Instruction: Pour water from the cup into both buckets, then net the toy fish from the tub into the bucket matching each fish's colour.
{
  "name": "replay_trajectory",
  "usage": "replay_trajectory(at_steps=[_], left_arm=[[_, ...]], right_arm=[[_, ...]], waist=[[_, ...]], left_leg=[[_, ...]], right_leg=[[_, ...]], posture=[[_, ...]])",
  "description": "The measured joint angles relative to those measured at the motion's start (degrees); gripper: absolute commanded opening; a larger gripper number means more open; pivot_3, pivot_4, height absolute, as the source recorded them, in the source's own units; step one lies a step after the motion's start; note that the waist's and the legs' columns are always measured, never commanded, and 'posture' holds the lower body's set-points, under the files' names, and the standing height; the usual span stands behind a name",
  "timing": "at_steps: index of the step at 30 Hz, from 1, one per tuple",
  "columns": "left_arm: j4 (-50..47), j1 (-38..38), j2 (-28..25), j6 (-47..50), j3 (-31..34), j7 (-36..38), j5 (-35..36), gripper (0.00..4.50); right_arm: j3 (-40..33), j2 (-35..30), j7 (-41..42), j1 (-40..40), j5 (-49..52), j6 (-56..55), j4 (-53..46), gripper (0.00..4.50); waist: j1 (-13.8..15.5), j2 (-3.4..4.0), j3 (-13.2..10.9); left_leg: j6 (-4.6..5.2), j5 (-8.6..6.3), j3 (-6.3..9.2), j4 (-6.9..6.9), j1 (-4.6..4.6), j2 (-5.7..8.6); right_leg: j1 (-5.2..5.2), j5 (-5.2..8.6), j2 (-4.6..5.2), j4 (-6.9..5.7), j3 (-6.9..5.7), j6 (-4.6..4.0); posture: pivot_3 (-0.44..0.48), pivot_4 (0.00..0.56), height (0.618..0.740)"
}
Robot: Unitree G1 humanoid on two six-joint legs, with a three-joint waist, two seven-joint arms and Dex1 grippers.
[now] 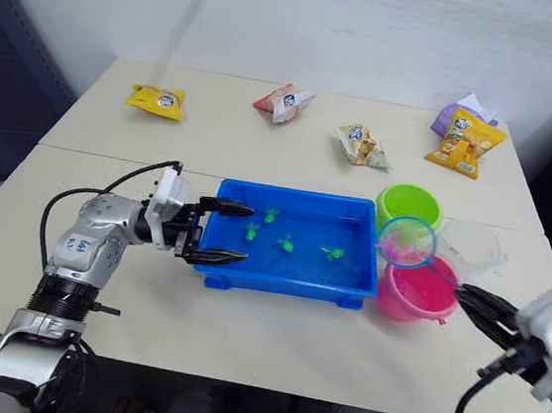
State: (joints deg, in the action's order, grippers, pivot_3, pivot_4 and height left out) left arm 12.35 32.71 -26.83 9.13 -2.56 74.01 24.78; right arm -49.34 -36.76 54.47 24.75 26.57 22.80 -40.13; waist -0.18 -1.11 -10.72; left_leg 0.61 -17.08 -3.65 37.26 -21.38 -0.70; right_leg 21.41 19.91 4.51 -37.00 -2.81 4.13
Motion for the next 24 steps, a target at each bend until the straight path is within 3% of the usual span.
replay_trajectory(at_steps=[5, 11, 14, 18, 24], left_arm=[[0.76, 1.09, 1.96, 0.00, -1.21, 1.12, -0.04, 4.48], [1.91, 2.14, 3.18, 0.12, -1.99, 1.16, -0.16, 4.48], [1.94, 2.65, 3.51, 0.14, -2.35, 1.11, -0.22, 4.48], [1.92, 2.60, 3.57, 0.33, -2.46, 0.81, -0.24, 4.48], [1.77, 2.19, 3.40, 0.67, -2.35, -0.47, -0.24, 4.48]], right_arm=[[-1.58, 4.10, -0.83, 5.13, -8.78, -16.52, 5.10, 0.00], [2.18, 4.53, -5.45, 4.87, -24.56, -44.61, 18.08, 0.00], [2.20, 3.71, -14.82, 2.57, -38.67, -60.76, 25.17, 0.00], [1.84, 2.81, -27.18, 0.08, -54.34, -73.01, 29.50, 0.00], [1.07, 1.15, -47.87, 0.39, -73.94, -81.32, 33.59, 0.00]], waist=[[-0.03, 0.00, 0.00], [0.04, 0.00, 0.00], [-0.06, 0.00, 0.00], [-0.05, 0.01, 0.00], [0.03, 0.01, 0.01]], left_leg=[[-0.03, 0.01, -0.06, -0.05, 0.16, -0.01], [-0.08, 0.03, -0.10, -0.05, 0.17, 0.00], [-0.17, 0.07, -0.12, -0.06, 0.19, 0.01], [-0.27, 0.13, -0.11, -0.08, 0.19, 0.00], [-0.31, 0.15, -0.13, -0.08, 0.17, 0.01]], right_leg=[[-0.06, 0.00, -0.04, -0.01, 0.07, 0.00], [-0.05, 0.00, -0.04, -0.01, 0.09, 0.00], [-0.03, 0.00, -0.05, -0.02, 0.12, 0.00], [0.00, 0.01, -0.08, -0.06, 0.12, -0.02], [0.01, 0.03, -0.08, -0.05, 0.13, -0.05]], posture=[[0.000, 0.150, 0.738], [0.000, 0.150, 0.738], [0.000, 0.150, 0.738], [0.000, 0.150, 0.738], [0.000, 0.150, 0.738]])
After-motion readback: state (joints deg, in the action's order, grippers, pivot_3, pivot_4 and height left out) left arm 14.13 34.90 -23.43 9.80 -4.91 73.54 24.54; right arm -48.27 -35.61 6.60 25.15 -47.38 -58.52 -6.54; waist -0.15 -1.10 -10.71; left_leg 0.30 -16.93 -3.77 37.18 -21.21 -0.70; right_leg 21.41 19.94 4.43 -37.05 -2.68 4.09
